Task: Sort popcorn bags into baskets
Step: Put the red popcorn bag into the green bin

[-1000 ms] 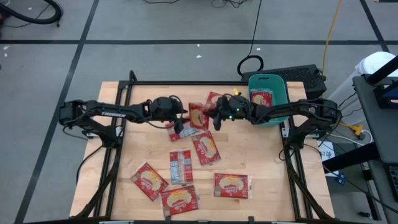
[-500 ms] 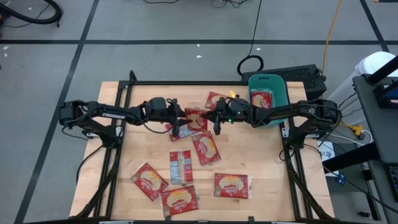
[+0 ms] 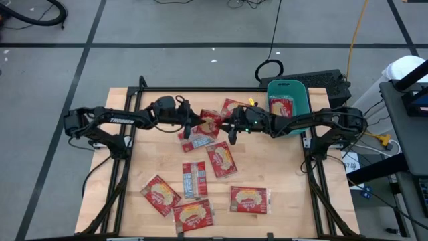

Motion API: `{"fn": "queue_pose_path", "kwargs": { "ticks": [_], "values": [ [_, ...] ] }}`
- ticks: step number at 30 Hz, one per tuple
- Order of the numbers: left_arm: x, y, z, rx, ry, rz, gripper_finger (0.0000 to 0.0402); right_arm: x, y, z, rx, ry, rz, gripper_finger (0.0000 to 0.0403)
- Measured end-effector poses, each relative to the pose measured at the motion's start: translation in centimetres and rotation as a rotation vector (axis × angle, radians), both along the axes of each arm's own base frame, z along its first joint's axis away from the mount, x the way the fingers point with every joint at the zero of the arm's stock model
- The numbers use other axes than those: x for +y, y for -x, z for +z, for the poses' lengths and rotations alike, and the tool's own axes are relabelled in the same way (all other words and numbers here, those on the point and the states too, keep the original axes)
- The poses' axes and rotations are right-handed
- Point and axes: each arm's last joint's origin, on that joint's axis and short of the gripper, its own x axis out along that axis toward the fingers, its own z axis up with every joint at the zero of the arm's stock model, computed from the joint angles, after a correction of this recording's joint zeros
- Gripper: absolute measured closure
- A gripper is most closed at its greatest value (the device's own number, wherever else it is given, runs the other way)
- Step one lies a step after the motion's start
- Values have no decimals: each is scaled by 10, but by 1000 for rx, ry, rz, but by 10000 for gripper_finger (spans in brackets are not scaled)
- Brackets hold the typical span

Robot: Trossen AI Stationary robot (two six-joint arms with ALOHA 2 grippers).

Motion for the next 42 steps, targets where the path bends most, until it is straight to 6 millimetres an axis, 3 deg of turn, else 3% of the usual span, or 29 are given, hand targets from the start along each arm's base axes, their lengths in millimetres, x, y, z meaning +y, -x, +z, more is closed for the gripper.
{"fn": "queue_pose_path", "kwargs": {
  "ticks": [8, 15, 21, 25, 34, 37, 42],
  "values": [
    [4, -2, 5, -84, -6, 6, 378, 5, -1, 1, -10, 29, -66, 186],
    [0, -6, 18, -219, 1, -59, 384, 5, -3, 7, -64, 81, -53, 180],
    [-3, -13, 11, -222, 27, -75, 380, 7, -4, 14, -124, 132, -40, 221],
    [-5, -17, 2, -193, 40, -68, 363, 7, -4, 11, -102, 111, -45, 271],
    [-9, -20, 2, -205, 30, -5, 372, 3, -2, 5, -34, 71, -57, 383],
    [-9, -21, 0, -184, 48, 9, 341, 0, 2, 3, 15, 61, -58, 394],
    [-10, -20, -3, -148, 57, 20, 249, -8, 16, 9, 82, 21, -78, 380]
  ]
}}
